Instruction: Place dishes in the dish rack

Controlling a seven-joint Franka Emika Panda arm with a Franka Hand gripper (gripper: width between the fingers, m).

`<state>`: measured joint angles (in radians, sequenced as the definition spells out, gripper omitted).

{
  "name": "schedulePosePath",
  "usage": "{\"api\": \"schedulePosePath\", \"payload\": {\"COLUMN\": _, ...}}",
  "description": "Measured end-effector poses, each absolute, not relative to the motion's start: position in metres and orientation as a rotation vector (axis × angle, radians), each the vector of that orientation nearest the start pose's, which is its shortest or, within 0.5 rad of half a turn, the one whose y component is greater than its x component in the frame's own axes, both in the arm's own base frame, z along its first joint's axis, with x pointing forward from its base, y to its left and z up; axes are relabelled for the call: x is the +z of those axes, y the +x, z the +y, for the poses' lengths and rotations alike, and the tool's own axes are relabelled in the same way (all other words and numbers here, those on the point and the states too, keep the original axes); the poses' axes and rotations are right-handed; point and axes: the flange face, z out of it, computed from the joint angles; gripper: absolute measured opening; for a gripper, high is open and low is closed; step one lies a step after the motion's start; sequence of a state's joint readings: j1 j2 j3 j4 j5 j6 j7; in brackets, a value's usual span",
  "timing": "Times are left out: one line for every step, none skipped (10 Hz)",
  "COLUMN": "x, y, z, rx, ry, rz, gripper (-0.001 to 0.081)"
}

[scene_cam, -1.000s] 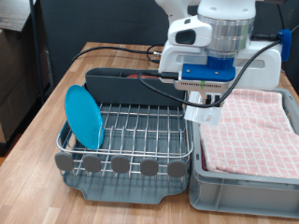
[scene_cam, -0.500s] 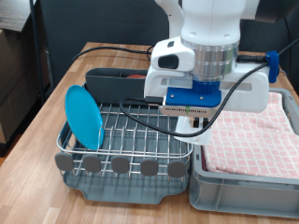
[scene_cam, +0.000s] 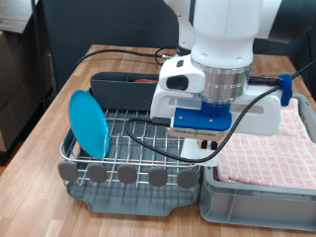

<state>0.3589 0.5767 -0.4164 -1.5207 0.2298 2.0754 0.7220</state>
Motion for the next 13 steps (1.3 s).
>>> {"api": "schedulePosePath", "payload": {"x": 0.347, "y": 0.704, "z": 0.017, "rx": -0.062, "ry": -2.890, "rz": 1.260, "gripper": 0.0069}}
{"api": "schedulePosePath", "payload": {"x": 0.345, "y": 0.707, "z": 0.016, "rx": -0.068, "ry": -2.896, "rz": 1.255, "gripper": 0.0069}}
{"api": "schedulePosePath", "payload": {"x": 0.343, "y": 0.711, "z": 0.014, "rx": -0.066, "ry": -2.903, "rz": 1.252, "gripper": 0.0069}}
{"api": "schedulePosePath", "payload": {"x": 0.340, "y": 0.714, "z": 0.010, "rx": -0.057, "ry": -2.911, "rz": 1.248, "gripper": 0.0069}}
{"api": "schedulePosePath", "payload": {"x": 0.338, "y": 0.717, "z": 0.007, "rx": -0.042, "ry": -2.919, "rz": 1.246, "gripper": 0.0069}}
{"api": "schedulePosePath", "payload": {"x": 0.335, "y": 0.720, "z": 0.004, "rx": -0.017, "ry": -2.924, "rz": 1.249, "gripper": 0.0069}}
{"api": "schedulePosePath", "payload": {"x": 0.333, "y": 0.722, "z": 0.002, "rx": 0.017, "ry": -2.924, "rz": 1.254, "gripper": 0.0069}}
{"api": "schedulePosePath", "payload": {"x": 0.331, "y": 0.724, "z": 0.001, "rx": 0.047, "ry": -2.920, "rz": 1.259, "gripper": 0.0069}}
{"api": "schedulePosePath", "payload": {"x": 0.329, "y": 0.726, "z": 0.000, "rx": 0.065, "ry": -2.913, "rz": 1.264, "gripper": 0.0069}}
{"api": "schedulePosePath", "payload": {"x": 0.326, "y": 0.727, "z": 0.000, "rx": 0.073, "ry": -2.906, "rz": 1.265, "gripper": 0.0069}}
{"api": "schedulePosePath", "payload": {"x": 0.322, "y": 0.728, "z": 0.000, "rx": 0.081, "ry": -2.899, "rz": 1.268, "gripper": 0.0069}}
{"api": "schedulePosePath", "payload": {"x": 0.319, "y": 0.728, "z": 0.000, "rx": 0.089, "ry": -2.895, "rz": 1.272, "gripper": 0.0069}}
{"api": "schedulePosePath", "payload": {"x": 0.317, "y": 0.728, "z": 0.001, "rx": 0.094, "ry": -2.893, "rz": 1.275, "gripper": 0.0069}}
